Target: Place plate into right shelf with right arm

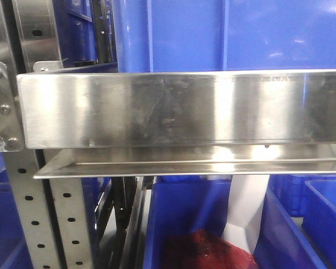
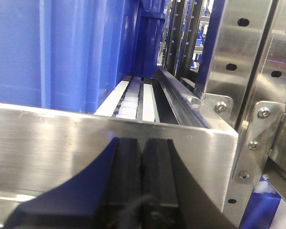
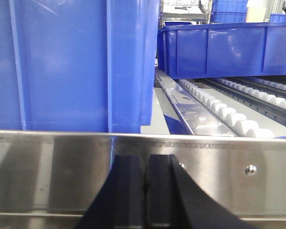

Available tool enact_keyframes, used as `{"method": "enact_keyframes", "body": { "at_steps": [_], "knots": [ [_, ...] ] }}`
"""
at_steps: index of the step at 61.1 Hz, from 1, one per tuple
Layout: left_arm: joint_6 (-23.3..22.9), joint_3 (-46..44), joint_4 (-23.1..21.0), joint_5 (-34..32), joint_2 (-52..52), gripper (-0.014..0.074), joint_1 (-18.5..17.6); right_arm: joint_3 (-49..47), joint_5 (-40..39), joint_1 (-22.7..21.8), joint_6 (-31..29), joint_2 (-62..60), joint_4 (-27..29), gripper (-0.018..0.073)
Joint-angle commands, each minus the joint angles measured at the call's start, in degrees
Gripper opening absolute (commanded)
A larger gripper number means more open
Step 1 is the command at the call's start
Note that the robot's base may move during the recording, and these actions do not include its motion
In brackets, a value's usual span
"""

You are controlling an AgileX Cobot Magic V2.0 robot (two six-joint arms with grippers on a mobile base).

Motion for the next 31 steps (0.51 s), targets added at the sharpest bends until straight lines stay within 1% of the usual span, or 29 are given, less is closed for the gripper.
{"method": "enact_keyframes", "body": {
  "at_steps": [1, 31],
  "knots": [
    [-0.3, 0.4, 0.0, -5.1, -0.5, -0.0047, -0.2, -0.2, -4.5, -0.4, -0.5, -0.8, 0.0, 0.0046],
    [-0.3, 0.4, 0.0, -5.1, -0.5, -0.0047, -0.2, -0.2, -4.5, -0.4, -0.5, -0.8, 0.0, 0.0046]
  ]
}}
